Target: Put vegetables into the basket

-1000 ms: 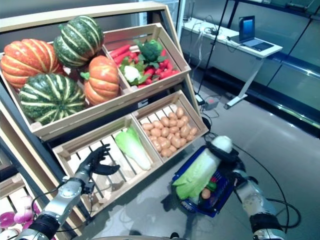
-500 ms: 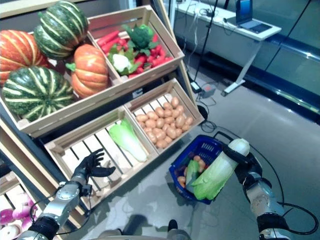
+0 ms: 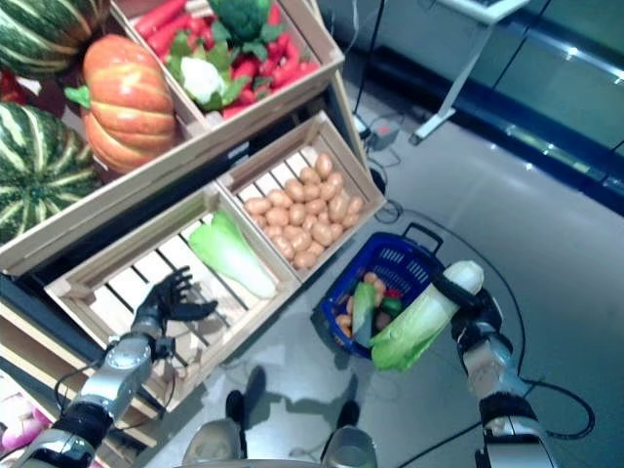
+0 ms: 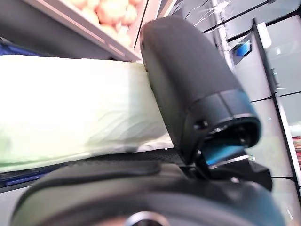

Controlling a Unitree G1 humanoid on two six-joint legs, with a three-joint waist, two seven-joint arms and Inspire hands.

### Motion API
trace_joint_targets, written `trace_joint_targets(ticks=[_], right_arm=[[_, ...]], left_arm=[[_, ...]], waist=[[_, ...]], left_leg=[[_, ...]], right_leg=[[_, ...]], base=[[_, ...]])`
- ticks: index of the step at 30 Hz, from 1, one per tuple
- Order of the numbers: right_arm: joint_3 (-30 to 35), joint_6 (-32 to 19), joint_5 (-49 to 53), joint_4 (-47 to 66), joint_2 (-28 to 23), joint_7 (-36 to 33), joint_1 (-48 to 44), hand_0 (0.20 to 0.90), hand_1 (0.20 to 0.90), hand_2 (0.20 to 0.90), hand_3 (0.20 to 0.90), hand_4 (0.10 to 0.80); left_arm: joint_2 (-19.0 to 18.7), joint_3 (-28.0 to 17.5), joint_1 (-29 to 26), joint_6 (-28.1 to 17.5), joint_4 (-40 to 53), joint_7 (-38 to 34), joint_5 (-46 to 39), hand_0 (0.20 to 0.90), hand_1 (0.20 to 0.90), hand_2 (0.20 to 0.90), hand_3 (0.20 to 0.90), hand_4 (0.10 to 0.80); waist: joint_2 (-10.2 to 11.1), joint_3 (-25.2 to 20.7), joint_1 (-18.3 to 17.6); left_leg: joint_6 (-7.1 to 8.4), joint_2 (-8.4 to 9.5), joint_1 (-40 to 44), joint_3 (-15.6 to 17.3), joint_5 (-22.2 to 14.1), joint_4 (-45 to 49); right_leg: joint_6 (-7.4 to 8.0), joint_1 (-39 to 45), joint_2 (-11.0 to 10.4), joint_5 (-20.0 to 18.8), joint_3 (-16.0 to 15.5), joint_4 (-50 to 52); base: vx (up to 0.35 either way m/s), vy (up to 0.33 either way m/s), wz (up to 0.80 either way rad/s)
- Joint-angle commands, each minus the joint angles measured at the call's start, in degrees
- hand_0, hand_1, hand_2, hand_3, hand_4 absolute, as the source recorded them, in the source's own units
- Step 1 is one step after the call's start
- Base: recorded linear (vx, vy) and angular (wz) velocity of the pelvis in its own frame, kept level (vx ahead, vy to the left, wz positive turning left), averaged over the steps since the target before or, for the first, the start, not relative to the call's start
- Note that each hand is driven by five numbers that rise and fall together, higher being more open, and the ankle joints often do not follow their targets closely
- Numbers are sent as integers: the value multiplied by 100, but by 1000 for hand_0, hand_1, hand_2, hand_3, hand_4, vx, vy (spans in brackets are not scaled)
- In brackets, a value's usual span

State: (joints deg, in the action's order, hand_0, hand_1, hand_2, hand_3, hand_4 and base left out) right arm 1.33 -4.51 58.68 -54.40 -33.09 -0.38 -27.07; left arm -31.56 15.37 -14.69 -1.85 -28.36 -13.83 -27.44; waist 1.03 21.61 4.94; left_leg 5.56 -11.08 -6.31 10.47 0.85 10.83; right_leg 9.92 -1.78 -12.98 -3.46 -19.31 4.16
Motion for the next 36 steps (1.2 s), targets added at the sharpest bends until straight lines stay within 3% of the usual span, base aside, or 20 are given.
trace_joint_targets(ticks=[1, 5, 10, 19, 20, 21, 22, 24, 27, 31, 36], right_arm=[[-151, -972, -393, 209, -692, -145, -1023, 300, 300, 300, 300, 400], [-371, -976, -609, -43, -1039, -280, -1550, 300, 300, 300, 300, 400], [-586, -1130, -769, -269, -1177, -403, -1945, 300, 300, 300, 300, 400], [-797, -988, -1069, -876, -1495, -799, -2801, 300, 300, 300, 300, 400], [-793, -971, -944, -896, -1498, -777, -2862, 300, 300, 300, 300, 400], [-793, -967, -920, -903, -1504, -782, -2885, 394, 394, 394, 394, 463], [-761, -925, -767, -920, -1489, -750, -2965, 900, 900, 900, 900, 800], [-739, -822, -686, -961, -1485, -642, -3004, 900, 900, 900, 900, 800], [-757, -797, -528, -1173, -1509, -393, -3045, 900, 900, 900, 900, 800], [-734, -788, -427, -1262, -1478, -212, -2991, 900, 900, 900, 900, 800], [-686, -634, -172, -1390, -1388, -14, -2947, 900, 900, 900, 900, 800]], left_arm=[[-9, 104, -374, -621, 635, -192, -77, 900, 900, 900, 900, 800], [21, 239, -519, -929, 773, -318, -166, 900, 900, 900, 900, 800], [83, 271, -575, -1306, 990, -568, -143, 900, 900, 900, 900, 800], [-21, 425, -800, -1790, 1397, -782, -156, 900, 900, 900, 900, 800], [-24, 439, -799, -1812, 1449, -761, -138, 900, 900, 900, 900, 800], [-25, 443, -805, -1822, 1459, -760, -131, 900, 900, 900, 900, 800], [-41, 485, -829, -1833, 1500, -735, -66, 900, 900, 900, 900, 800], [-51, 529, -867, -1794, 1539, -727, -125, 900, 900, 900, 900, 800], [-59, 641, -930, -1733, 1532, -721, -93, 900, 900, 900, 900, 800], [-98, 759, -1042, -1717, 1486, -950, 35, 900, 900, 900, 900, 800], [-366, 832, -1456, -1484, 1197, -1349, 718, 900, 900, 900, 900, 800]], waist=[[-10, -67, 208], [-117, 160, 252], [-254, 378, 282], [-461, 738, 310], [-479, 750, 307], [-484, 764, 303], [-501, 781, 294], [-520, 791, 282], [-536, 795, 270], [-531, 791, 239], [-498, 781, 193]], left_leg=[[62, -132, -714, -205, -560, 1263], [60, -162, -1282, -337, -737, 1883], [-39, -52, -1749, -473, -1055, 2509], [-116, 75, -2554, -631, -1428, 3424], [-69, 76, -2562, -675, -1609, 3541], [-118, 80, -2621, -641, -1458, 3490], [-113, 85, -2676, -654, -1460, 3524], [-58, 72, -2705, -696, -1636, 3650], [-99, 60, -2792, -681, -1478, 3614], [-62, 20, -2759, -711, -1660, 3736], [-45, -74, -2793, -701, -1677, 3819]], right_leg=[[-125, -246, -427, 523, 50, 1196], [-285, -765, -596, 798, 66, 1931], [-455, -1395, -757, 1150, 151, 2927], [-519, -2518, -1070, 1537, 404, 4250], [-456, -2562, -1079, 1699, 471, 4400], [-521, -2622, -1097, 1571, 436, 4353], [-522, -2702, -1109, 1591, 466, 4428], [-452, -2773, -1116, 1763, 557, 4594], [-529, -2903, -1142, 1654, 528, 4611], [-478, -2919, -1113, 1800, 584, 4721], [-464, -3057, -1115, 1824, 643, 4861]], base=[[-117, -70, -2], [-142, -8, 8], [-54, 29, 18], [-46, -2, 15], [-13, -1, 3], [0, 0, 0], [-76, 3, 7], [26, -13, 12], [-26, 11, 9], [68, 13, 2], [14, 9, -8]])
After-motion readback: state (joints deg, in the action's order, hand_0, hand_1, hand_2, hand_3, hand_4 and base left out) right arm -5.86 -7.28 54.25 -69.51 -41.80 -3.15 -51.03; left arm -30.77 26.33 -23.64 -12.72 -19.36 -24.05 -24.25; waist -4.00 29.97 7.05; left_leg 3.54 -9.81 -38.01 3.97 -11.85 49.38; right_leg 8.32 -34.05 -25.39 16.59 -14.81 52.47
